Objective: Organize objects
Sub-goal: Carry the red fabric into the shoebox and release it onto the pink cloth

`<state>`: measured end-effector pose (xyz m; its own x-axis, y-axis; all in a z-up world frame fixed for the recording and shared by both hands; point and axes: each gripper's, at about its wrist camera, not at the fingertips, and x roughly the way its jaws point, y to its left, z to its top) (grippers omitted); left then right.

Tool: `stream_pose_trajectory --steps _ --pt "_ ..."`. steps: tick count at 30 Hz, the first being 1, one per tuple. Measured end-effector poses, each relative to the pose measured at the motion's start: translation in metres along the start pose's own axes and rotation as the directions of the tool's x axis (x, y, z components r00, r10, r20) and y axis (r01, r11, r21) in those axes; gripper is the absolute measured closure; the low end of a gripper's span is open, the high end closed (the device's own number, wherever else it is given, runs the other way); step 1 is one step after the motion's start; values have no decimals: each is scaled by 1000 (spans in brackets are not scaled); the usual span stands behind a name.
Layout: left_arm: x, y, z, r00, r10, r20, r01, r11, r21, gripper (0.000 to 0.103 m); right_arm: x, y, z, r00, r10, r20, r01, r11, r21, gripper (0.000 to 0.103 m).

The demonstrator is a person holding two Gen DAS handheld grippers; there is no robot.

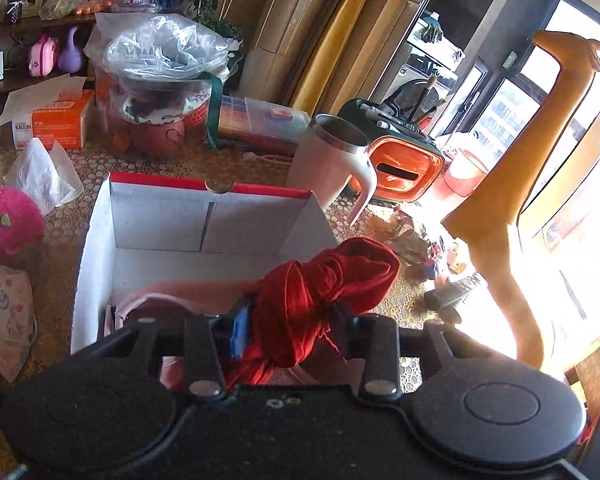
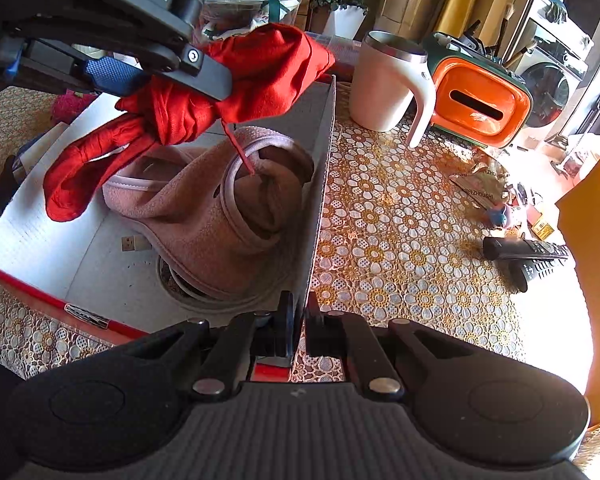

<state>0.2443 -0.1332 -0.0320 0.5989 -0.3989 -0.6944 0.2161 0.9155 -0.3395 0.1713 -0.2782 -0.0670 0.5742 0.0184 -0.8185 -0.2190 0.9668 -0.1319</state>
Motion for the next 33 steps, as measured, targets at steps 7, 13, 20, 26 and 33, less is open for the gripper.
stream_pose_trajectory --steps 7,13,20,26,33 --pt "27 3 -4 997 62 -49 -61 998 25 64 1 0 1 1000 5 0 -5 1000 3 97" --pt "43 7 -8 991 94 -91 -91 995 38 64 1 1 1 1000 7 -1 -7 1000 1 97" --pt "55 8 -15 984 123 -131 -115 991 69 63 1 1 0 1000 7 -1 -7 1000 1 97" --pt "57 4 -17 981 128 -149 -112 988 106 62 2 1 0 1000 7 -1 -7 1000 2 97" --pt "48 2 -19 983 128 -130 -107 982 158 46 2 2 -1 1000 4 -1 -4 1000 3 97"
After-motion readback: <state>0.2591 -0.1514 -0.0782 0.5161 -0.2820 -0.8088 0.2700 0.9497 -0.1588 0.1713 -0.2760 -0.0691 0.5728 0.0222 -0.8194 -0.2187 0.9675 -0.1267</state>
